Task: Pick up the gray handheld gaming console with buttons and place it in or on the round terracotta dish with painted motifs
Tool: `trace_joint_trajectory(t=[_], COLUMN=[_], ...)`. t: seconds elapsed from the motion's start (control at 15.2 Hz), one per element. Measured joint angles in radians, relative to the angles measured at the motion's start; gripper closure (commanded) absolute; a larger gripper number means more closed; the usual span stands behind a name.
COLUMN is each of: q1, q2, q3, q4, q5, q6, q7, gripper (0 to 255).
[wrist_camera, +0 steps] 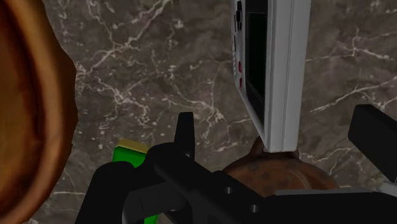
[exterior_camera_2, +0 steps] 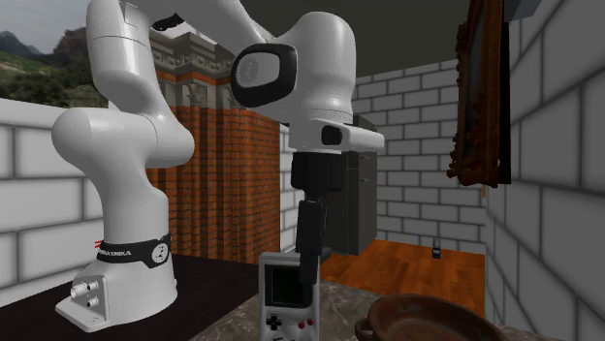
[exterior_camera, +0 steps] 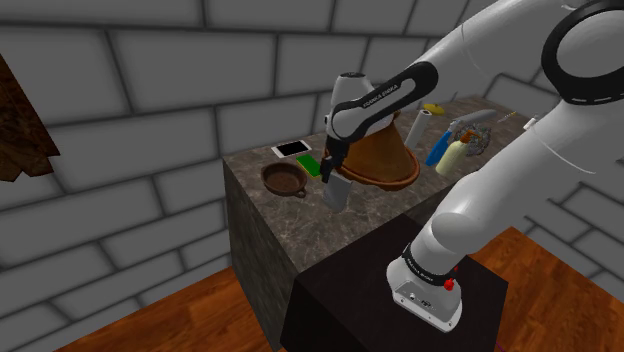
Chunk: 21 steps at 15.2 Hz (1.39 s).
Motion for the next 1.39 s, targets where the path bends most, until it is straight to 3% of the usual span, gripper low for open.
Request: trace_joint_trajectory(t=[0.59, 0.66, 1.39], q1=[0.002, 0.002, 0.001], q2=[0.049, 0.049, 0.042], q3=[0.0, 0.0, 0.0], q4=[-0.017, -0.017, -0.016], q5=[0.003, 0.003, 0.002], q6=[0.066, 0.066, 0.059], q7=[0.0, 0.0, 0.0], gripper=[0, 255, 255])
